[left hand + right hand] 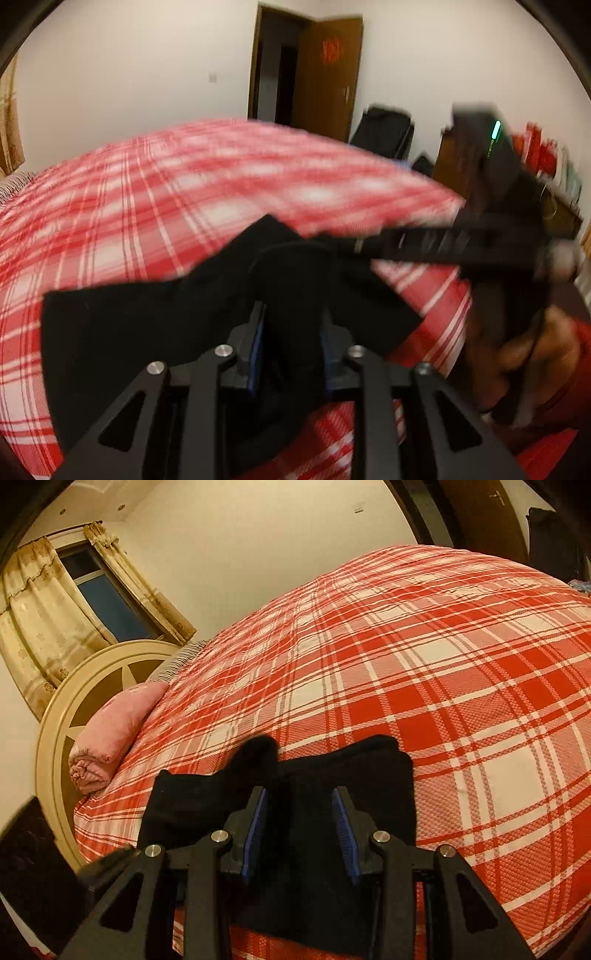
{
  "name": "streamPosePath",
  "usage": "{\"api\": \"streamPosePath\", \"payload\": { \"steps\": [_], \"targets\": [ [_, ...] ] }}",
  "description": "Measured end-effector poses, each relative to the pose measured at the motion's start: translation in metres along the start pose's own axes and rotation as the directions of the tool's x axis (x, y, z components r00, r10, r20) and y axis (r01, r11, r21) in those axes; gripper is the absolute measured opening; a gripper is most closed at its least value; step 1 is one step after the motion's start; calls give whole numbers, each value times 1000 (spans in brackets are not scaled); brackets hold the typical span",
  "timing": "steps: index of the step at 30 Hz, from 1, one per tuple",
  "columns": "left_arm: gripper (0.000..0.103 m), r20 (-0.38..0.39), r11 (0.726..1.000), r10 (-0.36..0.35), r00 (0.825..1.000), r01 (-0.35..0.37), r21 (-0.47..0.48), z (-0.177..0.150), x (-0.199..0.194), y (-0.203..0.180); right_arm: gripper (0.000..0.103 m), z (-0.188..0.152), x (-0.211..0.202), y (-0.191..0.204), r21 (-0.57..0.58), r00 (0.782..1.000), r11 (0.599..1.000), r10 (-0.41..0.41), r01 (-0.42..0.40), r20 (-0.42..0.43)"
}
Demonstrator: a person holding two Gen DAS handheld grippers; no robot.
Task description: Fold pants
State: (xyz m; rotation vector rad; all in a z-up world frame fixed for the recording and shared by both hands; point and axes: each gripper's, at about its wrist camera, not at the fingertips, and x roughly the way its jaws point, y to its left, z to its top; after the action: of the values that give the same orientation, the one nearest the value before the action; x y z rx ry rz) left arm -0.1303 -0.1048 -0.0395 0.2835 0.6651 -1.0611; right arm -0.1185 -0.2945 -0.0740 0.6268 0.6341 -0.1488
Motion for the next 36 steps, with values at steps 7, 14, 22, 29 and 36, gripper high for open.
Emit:
{"api": "streamPosePath", "payload": {
  "steps": [7, 14, 22, 29, 36],
  "targets": [
    [71, 41, 999, 33, 999, -35, 35, -5, -25, 7, 39, -1, -10, -8, 25, 1000, 1000, 16, -16, 9],
    [95, 134, 991, 111, 985, -98, -95, -7, -69, 61, 43, 0, -16, -10, 81, 994, 991, 107, -108, 9],
    [94, 118, 863, 329, 937, -248, -441, -34, -106, 154, 52, -22, 0, 11, -8, 991, 995, 99, -100, -88],
    [92, 29, 769, 442, 897, -362, -528, -57, -115, 184, 52, -34, 19, 21, -61, 990, 996, 49, -58, -135],
    [91, 1, 770, 412, 911, -347, -536, -62, -105, 183, 49, -43, 23, 38, -182, 992, 983, -23, -1, -126]
  ]
}}
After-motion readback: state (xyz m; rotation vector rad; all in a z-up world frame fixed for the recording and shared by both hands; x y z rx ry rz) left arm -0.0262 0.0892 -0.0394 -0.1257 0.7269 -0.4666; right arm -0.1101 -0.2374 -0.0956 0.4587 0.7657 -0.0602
